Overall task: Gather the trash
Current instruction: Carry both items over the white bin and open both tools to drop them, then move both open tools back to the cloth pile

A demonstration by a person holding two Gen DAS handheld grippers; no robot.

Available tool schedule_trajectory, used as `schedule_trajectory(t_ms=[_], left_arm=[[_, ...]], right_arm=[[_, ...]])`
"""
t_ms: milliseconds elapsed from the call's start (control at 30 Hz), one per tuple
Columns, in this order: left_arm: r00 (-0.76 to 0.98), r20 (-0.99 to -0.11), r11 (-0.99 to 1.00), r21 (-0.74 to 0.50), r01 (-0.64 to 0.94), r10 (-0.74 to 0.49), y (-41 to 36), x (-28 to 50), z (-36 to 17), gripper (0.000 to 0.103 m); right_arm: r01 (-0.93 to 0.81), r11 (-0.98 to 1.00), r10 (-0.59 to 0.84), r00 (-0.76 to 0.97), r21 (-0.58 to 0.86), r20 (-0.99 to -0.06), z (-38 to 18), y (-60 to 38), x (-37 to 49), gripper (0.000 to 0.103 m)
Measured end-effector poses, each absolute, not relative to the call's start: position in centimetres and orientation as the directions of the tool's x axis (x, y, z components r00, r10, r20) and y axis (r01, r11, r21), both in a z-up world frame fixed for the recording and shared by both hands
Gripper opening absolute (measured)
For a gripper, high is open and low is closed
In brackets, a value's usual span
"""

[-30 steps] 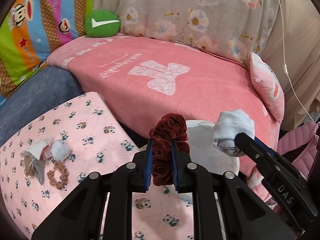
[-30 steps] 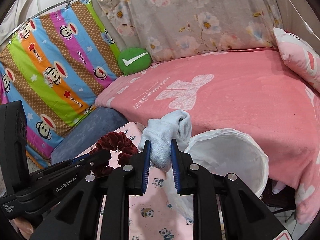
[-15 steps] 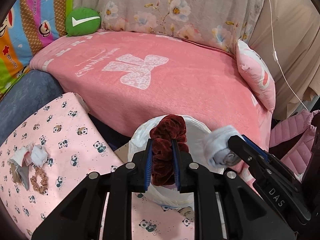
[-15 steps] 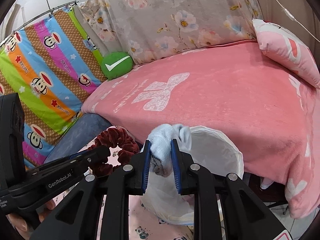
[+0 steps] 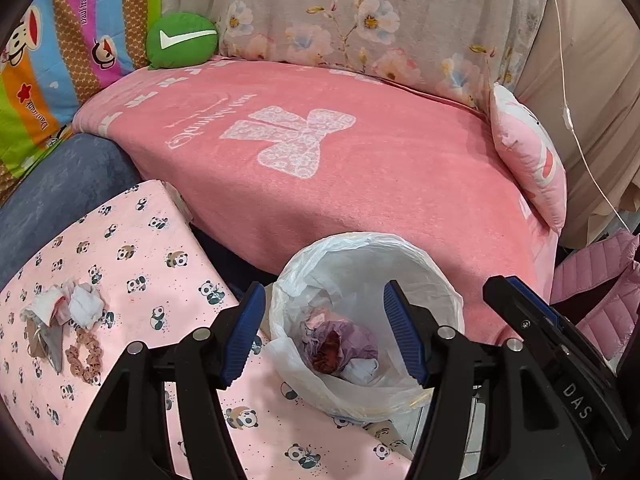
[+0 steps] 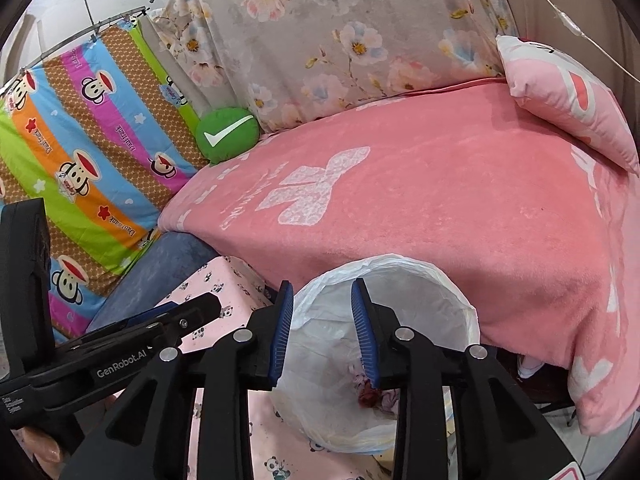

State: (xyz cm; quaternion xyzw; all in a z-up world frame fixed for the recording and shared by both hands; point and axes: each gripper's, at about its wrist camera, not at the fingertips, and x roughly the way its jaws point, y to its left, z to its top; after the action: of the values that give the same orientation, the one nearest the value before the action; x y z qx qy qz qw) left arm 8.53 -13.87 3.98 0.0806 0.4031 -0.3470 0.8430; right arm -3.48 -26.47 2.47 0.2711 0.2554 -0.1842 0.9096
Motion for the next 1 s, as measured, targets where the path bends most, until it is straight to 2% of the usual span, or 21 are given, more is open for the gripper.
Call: schedule_trajectory(t_ms=[1000], left_arm=[[0.452, -0.744, 0.807, -0.196, 0.557, -0.492, -7.8, 10.8, 2.5, 0.059]], right_arm=[[0.392, 0.849, -0.113, 0.79, 0.355, -0.603, 2.1, -20.9, -0.2, 0.034]])
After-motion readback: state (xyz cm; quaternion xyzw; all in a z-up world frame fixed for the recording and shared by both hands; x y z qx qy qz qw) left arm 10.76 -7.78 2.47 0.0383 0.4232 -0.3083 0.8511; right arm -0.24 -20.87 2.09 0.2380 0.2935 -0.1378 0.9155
